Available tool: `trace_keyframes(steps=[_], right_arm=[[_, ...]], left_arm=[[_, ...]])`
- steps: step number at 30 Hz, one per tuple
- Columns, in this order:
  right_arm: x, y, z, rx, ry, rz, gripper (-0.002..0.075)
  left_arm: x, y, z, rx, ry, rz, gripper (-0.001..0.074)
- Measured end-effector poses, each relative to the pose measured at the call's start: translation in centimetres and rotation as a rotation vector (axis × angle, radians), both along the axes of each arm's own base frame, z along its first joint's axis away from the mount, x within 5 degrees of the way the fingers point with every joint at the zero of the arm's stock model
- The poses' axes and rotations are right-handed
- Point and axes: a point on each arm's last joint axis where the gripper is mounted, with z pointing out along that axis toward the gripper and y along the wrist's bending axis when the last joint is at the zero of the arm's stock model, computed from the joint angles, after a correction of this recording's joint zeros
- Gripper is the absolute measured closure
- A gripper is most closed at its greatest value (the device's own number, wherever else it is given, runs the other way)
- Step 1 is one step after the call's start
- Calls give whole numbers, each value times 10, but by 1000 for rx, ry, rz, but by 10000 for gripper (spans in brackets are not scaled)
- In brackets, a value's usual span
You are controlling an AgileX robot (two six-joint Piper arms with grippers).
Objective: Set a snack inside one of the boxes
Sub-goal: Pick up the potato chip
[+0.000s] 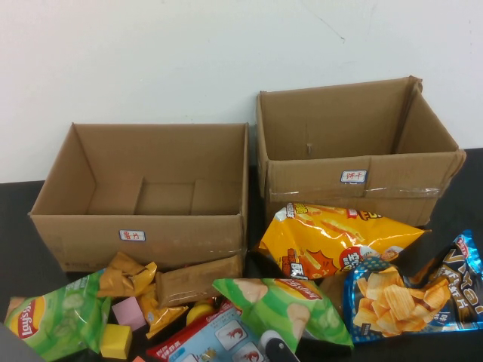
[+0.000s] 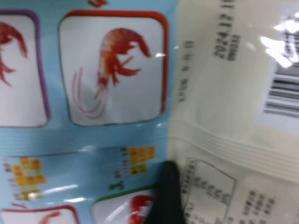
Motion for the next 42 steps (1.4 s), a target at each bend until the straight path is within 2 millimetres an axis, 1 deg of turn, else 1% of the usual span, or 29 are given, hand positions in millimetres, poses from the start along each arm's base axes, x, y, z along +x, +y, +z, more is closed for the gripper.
trace_keyframes(steps=[1, 3, 4, 10, 13, 14, 15, 16, 17, 18, 21, 23, 25, 30, 34, 37, 40, 42], right_arm=[[0, 0, 0, 0, 0, 0, 727], [0, 0, 0, 0, 0, 0, 727], [0, 0, 0, 0, 0, 0, 727], [0, 0, 0, 0, 0, 0, 727], [0, 0, 0, 0, 0, 0, 727], [0, 0, 0, 0, 0, 0, 727], [0, 0, 0, 0, 0, 0, 727], [0, 0, 0, 0, 0, 0, 727], [0, 0, 0, 0, 0, 0, 727], [0, 0, 0, 0, 0, 0, 727], [0, 0, 0, 0, 0, 0, 727], [0, 0, 0, 0, 0, 0, 727], [0, 0, 0, 0, 0, 0, 727], [0, 0, 0, 0, 0, 0, 727], [0, 0, 0, 0, 0, 0, 727], [0, 0, 0, 0, 0, 0, 727], [0, 0, 0, 0, 0, 0, 727], [0, 0, 0, 0, 0, 0, 727]], left_arm=[[0, 0, -1, 11, -3, 2, 193], [0, 0, -1, 11, -4, 12, 328], [0, 0, -1, 10, -3, 13, 349], [0, 1, -1, 9, -2, 28, 348], [-2, 0, 6, -5, -4, 51, 353], [-3, 0, 11, -11, -9, 53, 368], [-6, -1, 16, -17, -15, 53, 407], [-10, -1, 21, -21, -16, 54, 467], [-15, -1, 28, -31, -23, 51, 549], [-19, 0, 38, -50, -30, 56, 612], [-36, -5, 73, -186, -52, 51, 682], [-42, -3, 97, -284, -69, 65, 703], [-44, 2, 113, -335, -85, 93, 713], [-44, 25, 151, -397, -168, 136, 723], [-43, 40, 169, -409, -242, 157, 726], [-41, 48, 177, -401, -292, 159, 727], [-38, 50, 188, -393, -337, 175, 728], [-35, 49, 199, -395, -365, 182, 731]])
